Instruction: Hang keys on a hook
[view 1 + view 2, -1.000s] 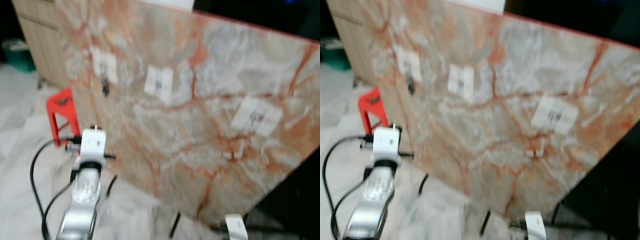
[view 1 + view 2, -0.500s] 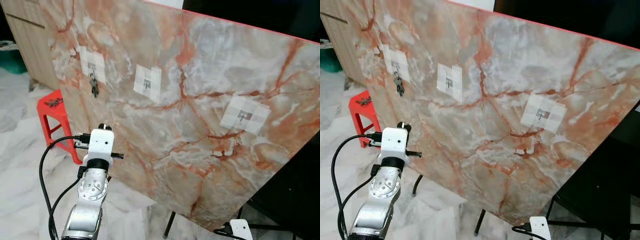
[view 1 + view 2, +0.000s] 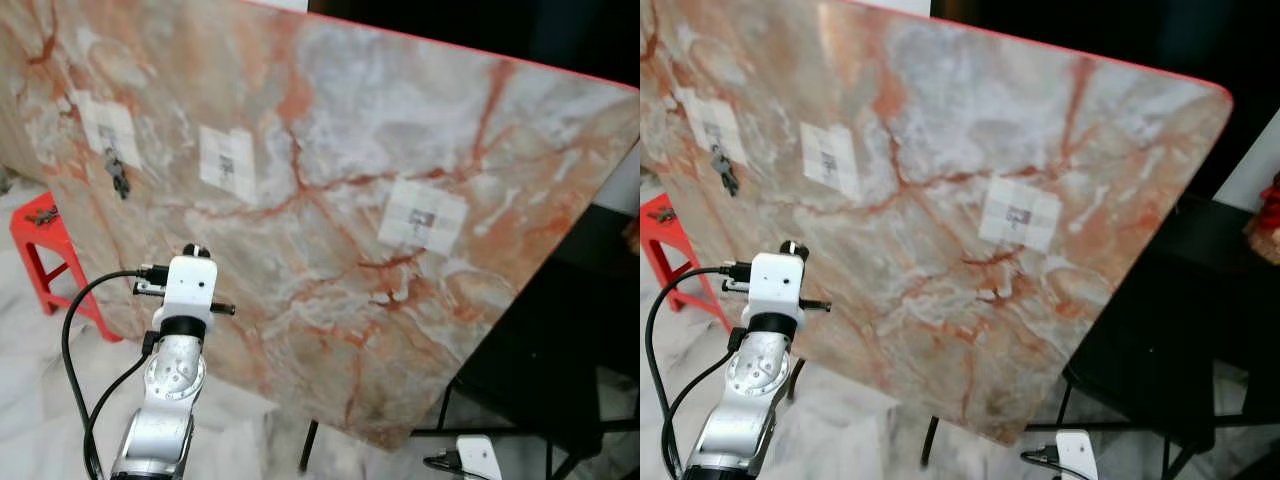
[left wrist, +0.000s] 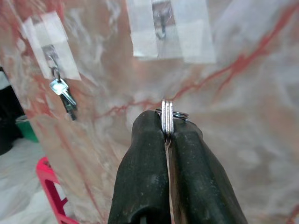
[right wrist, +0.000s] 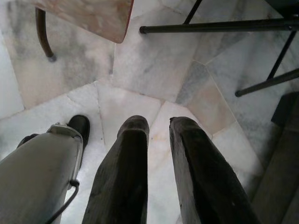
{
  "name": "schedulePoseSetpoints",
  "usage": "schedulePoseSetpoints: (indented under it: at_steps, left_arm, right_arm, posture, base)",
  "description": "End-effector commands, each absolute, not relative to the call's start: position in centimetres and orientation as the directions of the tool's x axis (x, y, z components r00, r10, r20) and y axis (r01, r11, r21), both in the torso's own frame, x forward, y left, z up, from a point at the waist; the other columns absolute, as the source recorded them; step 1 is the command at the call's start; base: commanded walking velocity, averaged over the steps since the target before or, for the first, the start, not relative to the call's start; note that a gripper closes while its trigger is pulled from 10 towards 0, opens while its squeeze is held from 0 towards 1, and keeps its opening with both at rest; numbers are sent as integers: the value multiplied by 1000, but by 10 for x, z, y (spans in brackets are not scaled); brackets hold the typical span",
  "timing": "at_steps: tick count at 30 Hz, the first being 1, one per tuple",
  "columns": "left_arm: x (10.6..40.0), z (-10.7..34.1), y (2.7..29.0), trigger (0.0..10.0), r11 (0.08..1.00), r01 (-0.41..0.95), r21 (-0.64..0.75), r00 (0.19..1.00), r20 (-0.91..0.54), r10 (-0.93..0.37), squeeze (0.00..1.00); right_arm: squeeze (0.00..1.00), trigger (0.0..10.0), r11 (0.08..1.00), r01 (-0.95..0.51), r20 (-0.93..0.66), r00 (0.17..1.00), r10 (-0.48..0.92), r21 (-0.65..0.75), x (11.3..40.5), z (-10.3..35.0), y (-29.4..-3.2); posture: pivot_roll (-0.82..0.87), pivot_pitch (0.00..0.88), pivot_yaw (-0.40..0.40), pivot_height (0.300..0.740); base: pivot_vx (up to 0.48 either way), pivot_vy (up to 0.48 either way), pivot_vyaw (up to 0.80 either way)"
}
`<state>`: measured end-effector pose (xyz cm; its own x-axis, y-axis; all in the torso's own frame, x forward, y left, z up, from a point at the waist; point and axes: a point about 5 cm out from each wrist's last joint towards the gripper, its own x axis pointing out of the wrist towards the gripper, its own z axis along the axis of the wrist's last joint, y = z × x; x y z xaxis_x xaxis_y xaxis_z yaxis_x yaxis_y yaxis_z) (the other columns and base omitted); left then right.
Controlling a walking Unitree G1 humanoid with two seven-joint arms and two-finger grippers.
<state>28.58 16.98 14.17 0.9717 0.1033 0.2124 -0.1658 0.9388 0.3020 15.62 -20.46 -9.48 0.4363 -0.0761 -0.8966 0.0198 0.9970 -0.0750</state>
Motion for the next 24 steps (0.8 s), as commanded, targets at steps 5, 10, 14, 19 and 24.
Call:
schedulePoseSetpoints:
  at_steps: [5,10,14,19,24]
  left_arm:
    - [288,150,182,10000,912,-258,320,951,251,181,0]
    - [289,149,184,10000,904,-283,321,947,241,211,0]
    - [288,147,185,10000,899,-293,325,946,235,223,0]
    - [288,147,184,10000,908,-278,315,950,233,210,0]
    - [289,150,181,10000,912,-277,303,948,244,207,0]
  right_arm:
    - [0,10000,997,12,-885,459,-72,-74,163,-92,-204]
    - [0,10000,997,19,-884,462,-70,-69,163,-92,-204]
    - [0,10000,997,36,-883,464,-71,-61,163,-92,-204]
    - [0,10000,997,39,-882,464,-76,-65,164,-92,-204]
    - [0,10000,997,39,-882,465,-76,-66,164,-92,-204]
  posture:
    - [135,0,-104,740]
    - [133,0,-110,740]
    - [135,0,-112,740]
    - [136,0,-116,740]
    - [136,0,-116,740]
  base:
    - [0,0,0]
    - [109,0,653]
    - [305,0,572]
    - [322,0,0]
    - [320,0,0]
